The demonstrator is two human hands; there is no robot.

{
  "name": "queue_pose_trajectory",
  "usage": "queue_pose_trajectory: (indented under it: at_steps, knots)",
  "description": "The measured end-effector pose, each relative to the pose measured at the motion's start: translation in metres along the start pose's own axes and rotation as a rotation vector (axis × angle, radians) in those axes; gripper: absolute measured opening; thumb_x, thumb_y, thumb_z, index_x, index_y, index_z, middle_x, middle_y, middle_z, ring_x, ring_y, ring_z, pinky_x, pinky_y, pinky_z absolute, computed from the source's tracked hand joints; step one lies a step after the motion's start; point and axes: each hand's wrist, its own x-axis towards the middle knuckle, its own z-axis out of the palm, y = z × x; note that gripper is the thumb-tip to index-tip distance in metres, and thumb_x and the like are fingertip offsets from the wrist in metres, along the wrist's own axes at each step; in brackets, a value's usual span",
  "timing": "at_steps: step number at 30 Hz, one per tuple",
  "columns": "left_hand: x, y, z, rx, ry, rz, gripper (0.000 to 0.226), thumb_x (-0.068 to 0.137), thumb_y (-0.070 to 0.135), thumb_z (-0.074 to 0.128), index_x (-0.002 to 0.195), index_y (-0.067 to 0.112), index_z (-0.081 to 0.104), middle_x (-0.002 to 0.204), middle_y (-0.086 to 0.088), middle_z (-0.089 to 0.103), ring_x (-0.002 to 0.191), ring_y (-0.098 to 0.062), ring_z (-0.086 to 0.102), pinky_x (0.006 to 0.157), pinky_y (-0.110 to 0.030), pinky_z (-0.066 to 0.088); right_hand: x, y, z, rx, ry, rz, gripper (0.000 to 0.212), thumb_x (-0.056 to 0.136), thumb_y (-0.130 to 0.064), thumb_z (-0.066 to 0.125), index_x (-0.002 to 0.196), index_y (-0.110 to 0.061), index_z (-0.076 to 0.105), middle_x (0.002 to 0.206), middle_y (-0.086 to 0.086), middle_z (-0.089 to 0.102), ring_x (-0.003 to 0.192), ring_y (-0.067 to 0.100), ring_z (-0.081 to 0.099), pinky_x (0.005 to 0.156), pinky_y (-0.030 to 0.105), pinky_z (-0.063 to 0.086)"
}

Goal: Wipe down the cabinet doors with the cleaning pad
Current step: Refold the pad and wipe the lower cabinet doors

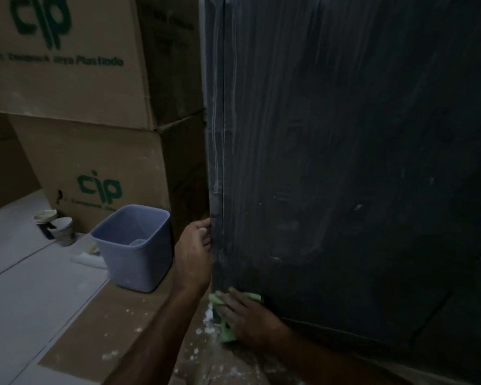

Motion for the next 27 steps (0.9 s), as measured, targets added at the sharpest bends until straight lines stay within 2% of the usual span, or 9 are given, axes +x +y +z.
queue_pose_trajectory:
  at_steps: [3, 9, 13, 15, 17, 20, 23, 25, 27]
  knots:
    - [-0.001, -0.004, 0.001, -0.002, 0.004, -0.013, 0.042, 0.099, 0.038, 0.033, 0.124, 0.019, 0.060, 0.114, 0.014, 0.066, 0.097, 0.014, 0.066, 0.073, -0.006, 0.052, 0.000, 0.009, -0.017, -0.019, 0.004, -0.026, 0.048, 0.100, -0.027, 0.038, 0.141, -0.018, 0.061, 0.155, -0.001, 0.049, 0.153, 0.028, 0.031, 0.125, 0.051, 0.007]
    - [0.006, 0.000, 0.001, 0.016, 0.042, -0.082, 0.027, 0.105, 0.030, 0.040, 0.111, 0.025, 0.065, 0.106, 0.003, 0.074, 0.092, -0.004, 0.074, 0.071, -0.018, 0.056, 0.015, 0.093, -0.094, 0.005, 0.347, 0.337, 0.065, 0.098, -0.020, 0.040, 0.157, -0.004, 0.015, 0.168, 0.016, 0.015, 0.157, 0.038, 0.001, 0.125, 0.058, -0.008]
    - [0.010, 0.012, -0.002, 0.020, 0.054, -0.125, 0.034, 0.103, 0.039, 0.035, 0.109, 0.022, 0.065, 0.115, -0.004, 0.072, 0.109, -0.022, 0.070, 0.093, -0.041, 0.056, -0.008, 0.051, -0.069, -0.047, 0.115, 0.069, 0.047, 0.098, -0.024, 0.043, 0.141, -0.012, 0.058, 0.155, 0.011, 0.048, 0.153, 0.035, 0.027, 0.122, 0.055, 0.001]
    - [0.008, 0.013, -0.002, 0.028, 0.046, -0.137, 0.040, 0.100, 0.045, 0.033, 0.112, 0.023, 0.065, 0.116, -0.002, 0.072, 0.109, -0.020, 0.069, 0.092, -0.040, 0.055, -0.017, 0.044, -0.071, -0.068, -0.044, -0.048, 0.043, 0.096, -0.028, 0.046, 0.132, -0.016, 0.066, 0.152, 0.006, 0.052, 0.154, 0.035, 0.025, 0.120, 0.057, -0.007]
    - [0.005, 0.008, -0.001, 0.049, 0.064, -0.132, 0.030, 0.110, 0.034, 0.034, 0.109, 0.028, 0.063, 0.113, 0.003, 0.072, 0.103, -0.012, 0.071, 0.086, -0.033, 0.057, -0.011, 0.061, -0.094, -0.094, -0.003, 0.001, 0.048, 0.092, -0.029, 0.048, 0.135, -0.015, 0.063, 0.156, 0.008, 0.047, 0.156, 0.036, 0.012, 0.119, 0.058, -0.014]
    - [0.003, 0.007, 0.002, 0.078, 0.071, -0.145, 0.022, 0.110, 0.027, 0.042, 0.117, 0.024, 0.063, 0.112, 0.003, 0.071, 0.097, -0.009, 0.072, 0.076, -0.025, 0.057, 0.013, 0.100, -0.140, -0.081, 0.223, 0.274, 0.068, 0.085, -0.027, 0.057, 0.149, -0.010, 0.044, 0.165, 0.013, 0.028, 0.156, 0.036, -0.003, 0.123, 0.060, -0.002]
    - [0.002, 0.017, 0.004, 0.072, 0.083, -0.133, 0.050, 0.100, 0.044, 0.041, 0.131, 0.011, 0.061, 0.118, -0.007, 0.071, 0.106, -0.021, 0.069, 0.080, -0.032, 0.054, 0.021, 0.118, -0.158, -0.020, 0.319, 0.424, 0.067, 0.091, -0.022, 0.051, 0.153, -0.005, 0.034, 0.165, 0.017, 0.025, 0.157, 0.037, 0.001, 0.125, 0.060, 0.004]
    - [0.000, 0.024, 0.006, -0.008, 0.109, -0.193, 0.067, 0.088, 0.053, 0.038, 0.133, 0.010, 0.061, 0.119, -0.011, 0.071, 0.109, -0.028, 0.069, 0.087, -0.044, 0.057, 0.015, 0.099, -0.141, -0.023, 0.247, 0.324, 0.061, 0.092, -0.026, 0.051, 0.150, -0.006, 0.042, 0.162, 0.017, 0.034, 0.155, 0.037, 0.009, 0.124, 0.056, 0.004]
    - [-0.001, 0.025, 0.008, -0.085, 0.120, -0.260, 0.061, 0.093, 0.052, 0.037, 0.131, 0.010, 0.061, 0.122, -0.012, 0.071, 0.109, -0.028, 0.069, 0.087, -0.043, 0.057, 0.004, 0.071, -0.114, -0.060, 0.008, 0.071, 0.056, 0.096, -0.029, 0.045, 0.148, -0.008, 0.046, 0.163, 0.015, 0.033, 0.155, 0.035, 0.013, 0.120, 0.052, -0.009]
